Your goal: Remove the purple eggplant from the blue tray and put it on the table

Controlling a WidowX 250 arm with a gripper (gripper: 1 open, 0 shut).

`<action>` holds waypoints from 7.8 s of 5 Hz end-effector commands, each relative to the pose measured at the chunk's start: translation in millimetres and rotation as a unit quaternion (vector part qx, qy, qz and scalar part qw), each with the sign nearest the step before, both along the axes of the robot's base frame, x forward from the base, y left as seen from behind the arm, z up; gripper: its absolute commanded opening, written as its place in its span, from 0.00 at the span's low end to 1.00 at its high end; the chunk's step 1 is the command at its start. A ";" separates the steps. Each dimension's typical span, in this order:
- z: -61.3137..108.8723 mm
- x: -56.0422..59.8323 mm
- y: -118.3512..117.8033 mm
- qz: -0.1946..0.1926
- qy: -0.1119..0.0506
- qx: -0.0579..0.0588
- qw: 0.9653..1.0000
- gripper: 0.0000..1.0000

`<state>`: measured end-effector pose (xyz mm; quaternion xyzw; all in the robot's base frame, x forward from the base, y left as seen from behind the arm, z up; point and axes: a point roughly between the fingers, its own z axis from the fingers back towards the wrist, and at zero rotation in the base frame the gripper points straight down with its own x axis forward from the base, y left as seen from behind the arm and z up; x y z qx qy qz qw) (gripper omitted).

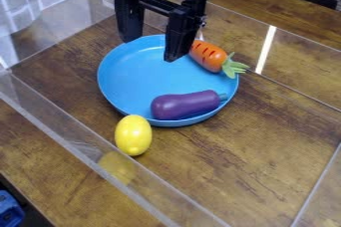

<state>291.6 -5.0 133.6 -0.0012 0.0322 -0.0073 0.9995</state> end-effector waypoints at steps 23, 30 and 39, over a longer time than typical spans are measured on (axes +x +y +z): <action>-40.0 50.8 0.3 -0.016 -0.074 0.013 0.997 1.00; -33.8 63.5 -17.6 0.004 -0.119 0.043 0.992 0.00; -86.9 94.7 -97.3 -0.002 -0.115 0.010 0.993 1.00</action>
